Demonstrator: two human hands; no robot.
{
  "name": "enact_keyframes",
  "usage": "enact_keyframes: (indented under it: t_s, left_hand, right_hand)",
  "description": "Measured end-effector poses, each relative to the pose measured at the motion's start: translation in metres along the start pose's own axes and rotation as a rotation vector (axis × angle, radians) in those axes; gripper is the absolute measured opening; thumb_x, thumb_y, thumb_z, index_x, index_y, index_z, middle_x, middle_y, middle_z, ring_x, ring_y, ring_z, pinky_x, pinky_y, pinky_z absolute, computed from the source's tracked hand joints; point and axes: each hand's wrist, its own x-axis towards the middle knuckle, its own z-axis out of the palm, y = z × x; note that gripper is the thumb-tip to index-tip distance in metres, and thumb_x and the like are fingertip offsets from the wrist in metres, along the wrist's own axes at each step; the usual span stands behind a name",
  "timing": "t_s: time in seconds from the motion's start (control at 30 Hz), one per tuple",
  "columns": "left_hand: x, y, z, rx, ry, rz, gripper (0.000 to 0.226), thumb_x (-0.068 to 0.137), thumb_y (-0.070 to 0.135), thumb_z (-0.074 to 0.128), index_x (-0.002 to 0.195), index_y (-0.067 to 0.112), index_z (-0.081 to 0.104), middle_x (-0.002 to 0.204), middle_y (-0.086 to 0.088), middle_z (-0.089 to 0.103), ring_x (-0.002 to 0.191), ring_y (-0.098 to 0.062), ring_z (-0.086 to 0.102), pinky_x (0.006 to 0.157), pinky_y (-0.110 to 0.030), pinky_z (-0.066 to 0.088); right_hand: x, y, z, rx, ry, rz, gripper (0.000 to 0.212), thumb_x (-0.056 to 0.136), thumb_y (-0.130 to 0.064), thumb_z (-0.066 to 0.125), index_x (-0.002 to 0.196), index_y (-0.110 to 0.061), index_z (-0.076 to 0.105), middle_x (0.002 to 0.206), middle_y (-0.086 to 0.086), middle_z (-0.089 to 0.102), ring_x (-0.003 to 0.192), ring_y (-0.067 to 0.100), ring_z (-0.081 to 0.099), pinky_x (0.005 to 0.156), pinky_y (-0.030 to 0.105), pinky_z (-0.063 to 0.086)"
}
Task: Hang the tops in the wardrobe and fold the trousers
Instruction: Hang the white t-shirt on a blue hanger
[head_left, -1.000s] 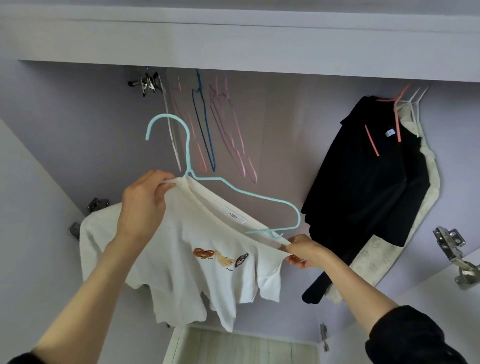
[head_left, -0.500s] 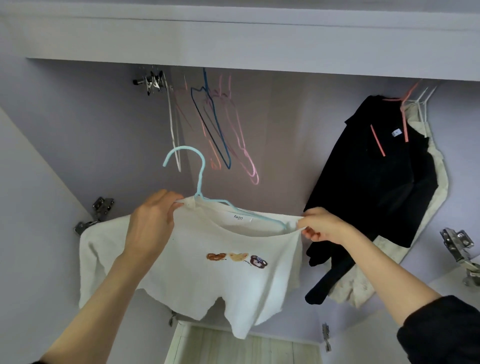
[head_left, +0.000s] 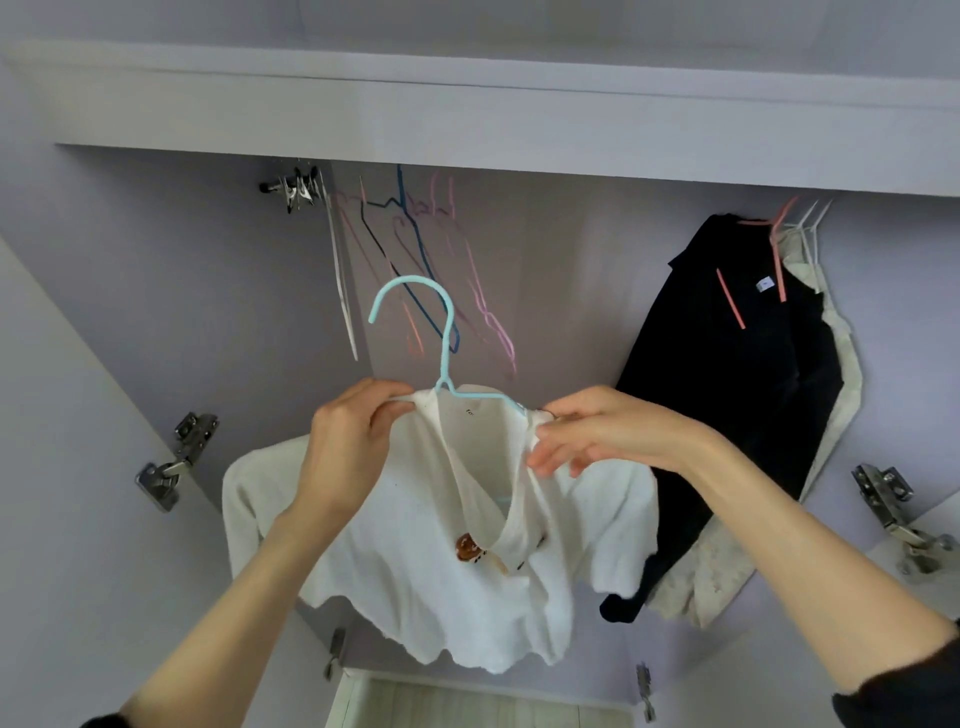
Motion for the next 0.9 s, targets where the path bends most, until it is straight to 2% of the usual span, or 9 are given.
enact_keyframes:
  t_s: [0.07,0.13,0.2,0.27,0.3,0.4,0.53,0.63,0.9]
  left_hand:
    - [0.002,0.006,0.001,-0.023,0.011,0.007,0.009,0.084,0.001,0.065,0.091,0.003,0.071,0.085,0.006,0.063,0.078,0.0,0.053,0.074,0.002,0.034]
    - [0.007,0.009,0.002,-0.03,0.007,0.023,0.008,0.084,0.002,0.066,0.091,0.003,0.071,0.085,0.006,0.062,0.077,0.001,0.053,0.074,0.0,0.036]
    - [0.01,0.007,0.002,-0.004,-0.018,0.026,0.008,0.086,0.006,0.065,0.092,0.005,0.07,0.086,0.003,0.065,0.077,-0.007,0.057,0.075,-0.015,0.045]
    - [0.011,0.001,-0.002,0.058,-0.066,0.013,0.01,0.089,0.012,0.062,0.095,0.007,0.068,0.089,0.0,0.066,0.078,-0.02,0.062,0.07,-0.034,0.05]
    - [0.01,-0.002,-0.004,0.087,-0.088,-0.001,0.012,0.091,0.015,0.06,0.097,0.008,0.067,0.091,0.001,0.065,0.078,-0.023,0.062,0.068,-0.035,0.049]
    - [0.004,-0.008,-0.008,0.145,-0.149,-0.069,0.017,0.095,0.023,0.053,0.102,0.011,0.064,0.091,0.008,0.06,0.077,-0.019,0.055,0.066,-0.031,0.04]
    - [0.003,-0.017,-0.009,0.214,-0.22,-0.131,0.018,0.097,0.027,0.048,0.097,0.013,0.059,0.085,0.008,0.053,0.075,-0.023,0.052,0.063,-0.032,0.035]
    - [0.002,-0.029,-0.012,0.199,-0.219,-0.178,0.018,0.097,0.021,0.048,0.097,0.01,0.061,0.087,0.002,0.059,0.081,-0.028,0.057,0.066,-0.032,0.037]
    - [0.006,-0.006,0.004,0.065,-0.19,-0.115,0.017,0.096,0.013,0.049,0.1,0.01,0.066,0.092,0.001,0.064,0.082,-0.02,0.058,0.073,-0.033,0.044]
  right_hand:
    - [-0.001,0.001,-0.004,-0.577,0.211,0.007,0.019,0.091,-0.023,0.056,0.073,-0.017,0.058,0.065,-0.002,0.062,0.069,0.02,0.062,0.062,0.027,0.043]
    - [0.004,0.009,-0.004,-1.03,0.474,-0.034,0.024,0.091,-0.031,0.053,0.07,-0.021,0.057,0.071,-0.004,0.05,0.082,0.022,0.055,0.069,0.031,0.039]
    - [0.007,0.025,-0.004,-0.925,0.59,-0.179,0.021,0.092,-0.031,0.054,0.078,-0.017,0.061,0.085,-0.004,0.045,0.091,0.021,0.05,0.079,0.034,0.039]
    - [0.007,0.042,-0.009,-0.637,0.63,-0.292,0.021,0.091,-0.025,0.058,0.071,-0.023,0.052,0.085,-0.005,0.044,0.082,0.019,0.052,0.077,0.033,0.04]
    - [0.006,0.047,-0.011,-0.557,0.645,-0.319,0.027,0.091,-0.022,0.059,0.068,-0.027,0.046,0.081,-0.006,0.043,0.075,0.014,0.051,0.072,0.029,0.039]
    - [0.001,0.058,-0.013,-0.453,0.686,-0.326,0.028,0.091,-0.021,0.06,0.068,-0.033,0.048,0.072,-0.009,0.044,0.069,0.003,0.048,0.064,0.018,0.032]
    - [-0.005,0.071,-0.024,-0.274,0.746,-0.311,0.018,0.09,-0.02,0.061,0.078,-0.006,0.059,0.078,0.003,0.051,0.072,0.009,0.049,0.068,0.014,0.036]
    - [-0.018,0.074,-0.034,-0.145,0.757,-0.316,0.018,0.09,-0.011,0.06,0.073,-0.017,0.057,0.079,0.004,0.051,0.068,0.001,0.048,0.068,0.011,0.036]
    - [-0.022,0.075,-0.032,-0.401,0.715,-0.265,0.011,0.091,-0.022,0.059,0.081,-0.016,0.06,0.077,-0.007,0.053,0.069,0.004,0.049,0.064,0.016,0.037]
